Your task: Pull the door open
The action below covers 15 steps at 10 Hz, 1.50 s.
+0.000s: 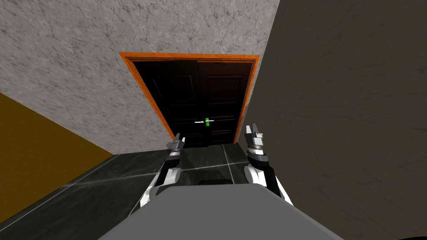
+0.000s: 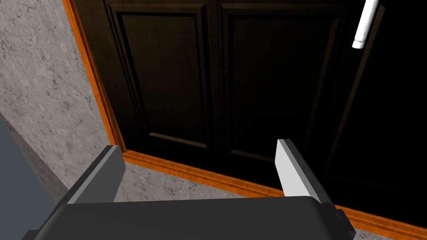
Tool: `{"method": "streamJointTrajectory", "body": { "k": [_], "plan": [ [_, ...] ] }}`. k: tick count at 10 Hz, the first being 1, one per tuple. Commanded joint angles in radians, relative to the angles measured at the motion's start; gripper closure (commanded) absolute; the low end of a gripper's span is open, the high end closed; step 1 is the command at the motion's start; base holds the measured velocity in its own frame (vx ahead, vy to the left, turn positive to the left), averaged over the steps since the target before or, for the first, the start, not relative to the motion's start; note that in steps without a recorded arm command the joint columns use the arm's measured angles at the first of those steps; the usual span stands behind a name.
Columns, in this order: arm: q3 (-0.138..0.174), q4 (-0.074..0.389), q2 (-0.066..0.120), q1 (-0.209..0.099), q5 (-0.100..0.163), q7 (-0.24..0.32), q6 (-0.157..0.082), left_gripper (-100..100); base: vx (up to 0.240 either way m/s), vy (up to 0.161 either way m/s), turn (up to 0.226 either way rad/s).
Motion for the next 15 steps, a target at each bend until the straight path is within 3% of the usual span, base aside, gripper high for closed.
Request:
{"method": "streamJointTrajectory", "body": {
  "k": [1, 3, 13, 14, 15],
  "plan": [
    [0.005, 0.029, 0.009, -0.009, 0.003, 0.004, 0.003, -100, 0.099, -0.024, -0.055],
    [0.014, 0.090, 0.025, -0.035, 0.007, 0.011, 0.008, -100, 0.119, -0.008, -0.075],
    [0.045, 0.291, 0.077, -0.118, 0.022, 0.034, 0.025, -100, 0.110, -0.017, -0.053],
    [0.051, 0.328, 0.087, -0.134, 0.024, 0.038, 0.028, -100, 0.141, -0.012, -0.077],
    [0.051, 0.328, 0.087, -0.134, 0.024, 0.038, 0.028, -100, 0.109, -0.005, -0.030]
  ]
}}
